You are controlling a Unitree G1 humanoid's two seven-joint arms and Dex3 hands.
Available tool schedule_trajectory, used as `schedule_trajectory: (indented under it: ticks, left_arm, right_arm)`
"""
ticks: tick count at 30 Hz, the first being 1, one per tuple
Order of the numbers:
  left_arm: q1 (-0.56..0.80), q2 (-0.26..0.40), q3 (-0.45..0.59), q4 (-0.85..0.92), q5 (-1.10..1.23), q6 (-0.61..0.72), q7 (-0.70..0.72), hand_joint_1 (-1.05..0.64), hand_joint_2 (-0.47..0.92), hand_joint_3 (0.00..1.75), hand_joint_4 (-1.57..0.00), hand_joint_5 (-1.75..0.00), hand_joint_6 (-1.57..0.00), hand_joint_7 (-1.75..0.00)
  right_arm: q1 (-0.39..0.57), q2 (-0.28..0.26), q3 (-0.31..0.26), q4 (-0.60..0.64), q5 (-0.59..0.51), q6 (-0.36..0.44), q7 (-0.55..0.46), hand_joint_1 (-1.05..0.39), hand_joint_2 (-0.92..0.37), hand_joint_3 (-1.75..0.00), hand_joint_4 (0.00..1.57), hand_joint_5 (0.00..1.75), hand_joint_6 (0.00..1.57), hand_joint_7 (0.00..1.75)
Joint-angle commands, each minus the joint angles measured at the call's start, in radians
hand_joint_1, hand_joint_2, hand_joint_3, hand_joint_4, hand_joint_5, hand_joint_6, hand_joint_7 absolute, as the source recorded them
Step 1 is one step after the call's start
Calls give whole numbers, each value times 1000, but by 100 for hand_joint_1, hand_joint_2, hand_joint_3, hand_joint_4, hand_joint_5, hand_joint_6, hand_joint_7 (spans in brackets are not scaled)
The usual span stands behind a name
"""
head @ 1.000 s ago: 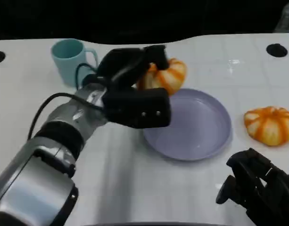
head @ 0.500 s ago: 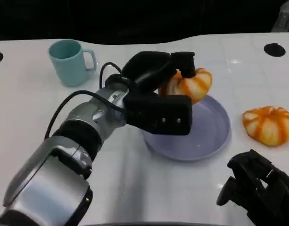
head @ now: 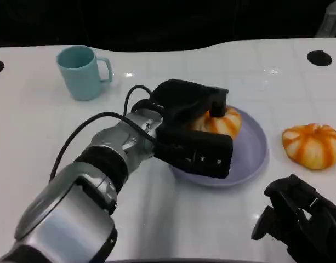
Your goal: Grasp the bread from the table and place it into the plate.
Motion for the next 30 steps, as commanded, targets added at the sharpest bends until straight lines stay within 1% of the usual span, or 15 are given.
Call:
schedule_trajectory:
  ticks: [1, 3, 9, 10, 11, 13, 15, 16, 17, 19, 20, 25, 26, 27, 30]
  left_arm:
    - [-20, -6, -19, 10, 17, 13, 1, -16, 72, 66, -89, -175, -68, -175]
    - [-20, -9, -31, 12, 28, 20, 11, -16, 71, 65, -88, -175, -68, -175]
    - [-16, -17, -32, 16, 34, 39, 11, -18, 80, 41, -84, -175, -64, -173]
    - [-15, -21, -20, 18, 19, 43, -10, -17, 82, 36, -80, -175, -67, -156]
    - [-15, -26, -4, 20, 0, 50, -44, -17, 86, 22, -70, -151, -75, -112]
    - [-16, -30, 15, 20, -21, 53, -83, -22, 91, 12, -64, -104, -77, -44]
    - [-16, -30, 19, 17, -26, 54, -94, -23, 92, 10, -63, -92, -79, -26]
    - [-18, -27, 13, 15, -20, 45, -103, -23, 92, 9, -63, -91, -80, -24]
    - [-20, -25, 9, 14, -15, 39, -109, -31, 92, 15, -45, -68, -60, -12]
    - [-25, -22, -4, 13, -1, 34, -116, -38, 92, 17, -36, -40, -45, -3]
    - [-26, -22, -7, 13, 1, 35, -119, -39, 92, 17, -34, -33, -42, -2]
    - [-31, -23, -14, 14, 6, 50, -143, -41, 92, 18, -32, -25, -38, 0]
    - [-35, -23, -19, 15, 9, 61, -159, -53, 92, 19, -19, -17, -24, 0]
    - [-38, -24, -22, 15, 10, 69, -171, -57, 92, 20, -15, -15, -19, 0]
    - [-38, -24, -24, 12, 9, 76, -181, -61, 92, 21, -11, -12, -14, 0]
  right_arm:
    - [10, -5, 1, -15, -1, -13, 0, -52, -92, -25, 57, 169, 53, 139]
    - [12, -4, 3, -18, 0, -11, -3, -52, -92, -25, 57, 169, 53, 138]
    - [18, -4, 6, -27, -3, -10, -7, -51, -92, -26, 56, 168, 53, 138]
    - [19, -3, 5, -28, -1, -9, -9, -51, -92, -26, 56, 168, 54, 138]
    - [19, -2, 4, -28, 2, -8, -9, -52, -92, -25, 57, 168, 54, 138]
    - [19, -2, 2, -28, 5, -7, -8, -51, -92, -25, 57, 167, 54, 138]
    - [19, -2, 2, -27, 5, -7, -8, -51, -92, -25, 57, 167, 53, 138]
    - [18, -3, 1, -26, 5, -8, -6, -51, -92, -25, 57, 167, 53, 138]
    - [17, -3, 1, -25, 5, -9, -5, -51, -92, -25, 57, 167, 53, 138]
    - [16, -3, 0, -25, 6, -7, -7, -51, -92, -26, 57, 167, 53, 138]
    - [16, -3, 0, -26, 6, -6, -7, -51, -92, -26, 57, 168, 53, 138]
    - [16, -4, 1, -25, 5, -7, -5, -51, -92, -25, 57, 168, 53, 138]
    - [15, -5, 1, -24, 4, -9, -4, -51, -92, -26, 56, 168, 53, 138]
    - [15, -5, 2, -23, 3, -10, -3, -51, -92, -27, 56, 168, 52, 139]
    - [15, -6, 2, -23, 3, -11, -2, -51, -92, -27, 55, 169, 52, 139]
